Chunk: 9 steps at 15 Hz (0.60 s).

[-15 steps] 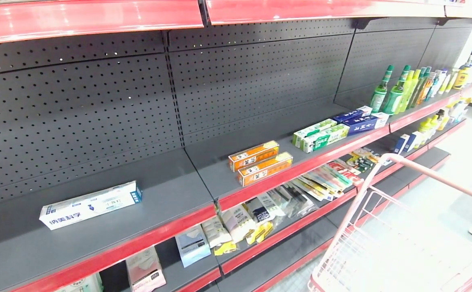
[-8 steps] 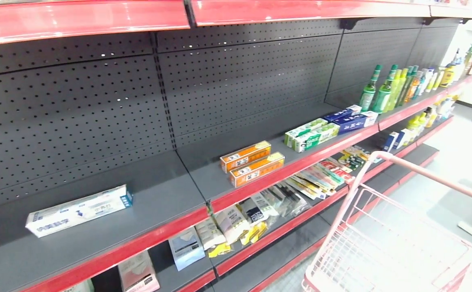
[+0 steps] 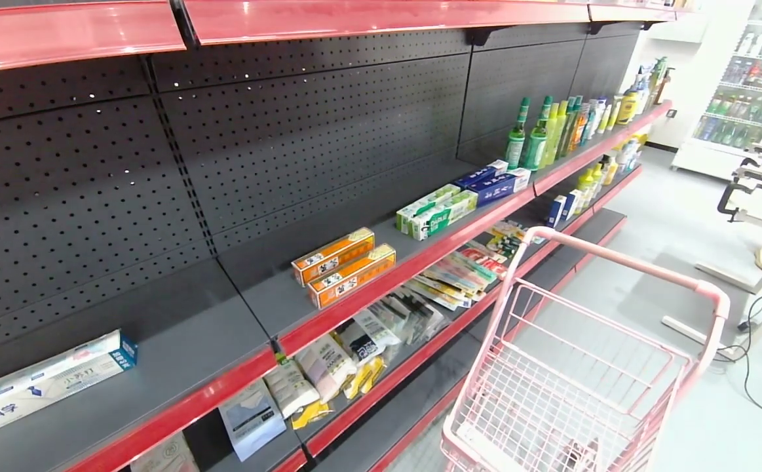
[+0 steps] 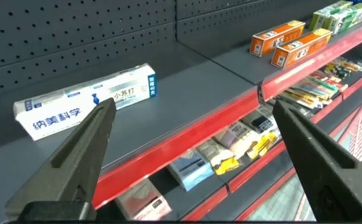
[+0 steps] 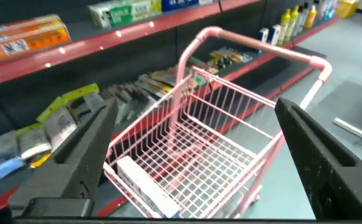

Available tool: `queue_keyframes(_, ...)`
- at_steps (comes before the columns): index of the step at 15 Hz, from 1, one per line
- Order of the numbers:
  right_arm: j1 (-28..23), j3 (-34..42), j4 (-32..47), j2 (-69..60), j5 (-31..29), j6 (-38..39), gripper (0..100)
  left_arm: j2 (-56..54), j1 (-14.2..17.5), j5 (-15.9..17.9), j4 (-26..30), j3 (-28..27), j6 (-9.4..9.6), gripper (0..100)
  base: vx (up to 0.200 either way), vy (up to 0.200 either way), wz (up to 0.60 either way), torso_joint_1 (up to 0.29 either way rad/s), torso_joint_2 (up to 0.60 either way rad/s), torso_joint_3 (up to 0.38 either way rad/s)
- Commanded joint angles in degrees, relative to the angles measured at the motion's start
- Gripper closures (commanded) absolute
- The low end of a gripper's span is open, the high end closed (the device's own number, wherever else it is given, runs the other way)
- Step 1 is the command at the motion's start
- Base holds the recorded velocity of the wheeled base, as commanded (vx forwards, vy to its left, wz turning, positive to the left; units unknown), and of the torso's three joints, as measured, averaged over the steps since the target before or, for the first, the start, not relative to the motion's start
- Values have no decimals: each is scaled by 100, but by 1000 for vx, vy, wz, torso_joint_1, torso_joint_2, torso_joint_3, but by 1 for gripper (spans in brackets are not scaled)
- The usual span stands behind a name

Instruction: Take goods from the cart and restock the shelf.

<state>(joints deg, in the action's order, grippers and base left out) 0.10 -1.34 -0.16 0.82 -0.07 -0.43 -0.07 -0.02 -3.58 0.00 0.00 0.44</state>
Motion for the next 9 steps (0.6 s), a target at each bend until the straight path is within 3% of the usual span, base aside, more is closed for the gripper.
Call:
queue_keyframes(1, 87, -2116, -28, 2133, 78, 974, 0, 7, 2, -2, 0, 0, 0, 0, 0, 0, 0, 0, 0, 0)
queue_keyframes(3, 25, -3399, 113, 3583, -63, 1062, 0, 7, 2, -2, 0, 0, 0, 0, 0, 0, 0, 0, 0, 0)
queue_keyframes(5, -537, -3584, 69, 4840, -845, 500, 0, 7, 2, -2, 0, 0, 0, 0, 0, 0, 0, 0, 0, 0)
queue_keyframes(7, -581, -3513, -63, 6536, -441, 412, 0, 7, 2, -2, 0, 0, 0, 0, 0, 0, 0, 0, 0, 0)
queue_keyframes(9, -396, -3197, -63, 7538, -142, -441, 0, 7, 2, -2, 0, 0, 0, 0, 0, 0, 0, 0, 0, 0)
